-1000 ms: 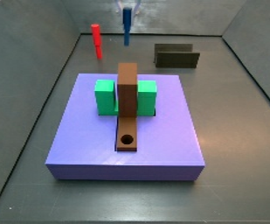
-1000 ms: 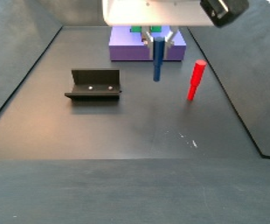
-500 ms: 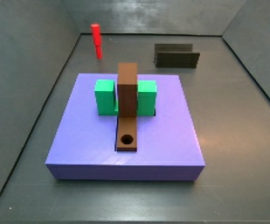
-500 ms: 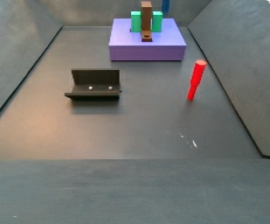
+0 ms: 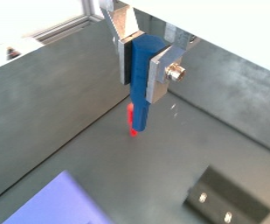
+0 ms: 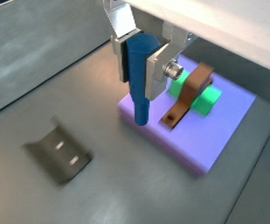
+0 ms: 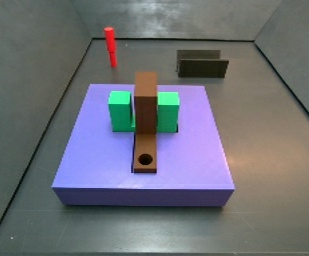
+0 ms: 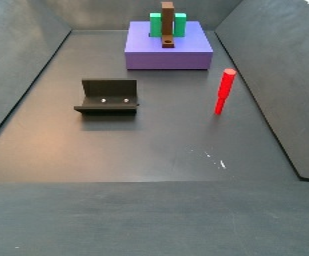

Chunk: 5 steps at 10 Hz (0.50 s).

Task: Pick up the blue object. Move up. Move to above the board. Insert the blue object.
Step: Move to above the board.

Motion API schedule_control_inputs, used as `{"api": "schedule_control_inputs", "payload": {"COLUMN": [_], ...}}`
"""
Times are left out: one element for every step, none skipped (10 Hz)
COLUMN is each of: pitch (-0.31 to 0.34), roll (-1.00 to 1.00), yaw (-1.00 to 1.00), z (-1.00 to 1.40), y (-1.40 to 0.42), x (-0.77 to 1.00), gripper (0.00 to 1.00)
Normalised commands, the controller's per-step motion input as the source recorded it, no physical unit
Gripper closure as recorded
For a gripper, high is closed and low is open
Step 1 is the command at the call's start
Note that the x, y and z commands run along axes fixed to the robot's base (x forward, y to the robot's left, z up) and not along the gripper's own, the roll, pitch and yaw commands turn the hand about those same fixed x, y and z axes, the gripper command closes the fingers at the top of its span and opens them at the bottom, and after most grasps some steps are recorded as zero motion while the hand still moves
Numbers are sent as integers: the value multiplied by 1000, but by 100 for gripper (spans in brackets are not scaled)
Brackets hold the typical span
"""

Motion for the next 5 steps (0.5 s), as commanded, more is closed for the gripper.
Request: {"api": "schedule_control_inputs", "payload": {"pitch": [78,79,108,125,138], "roll": [17,17,-1,-2,32], "yaw": [31,30,17,11,9], "z": [221,221,227,232,147], "y": [-1400,-1400,-1400,-1400,-881], "x": [82,91,124,156,133], "gripper": [100,100,100,100,100]}}
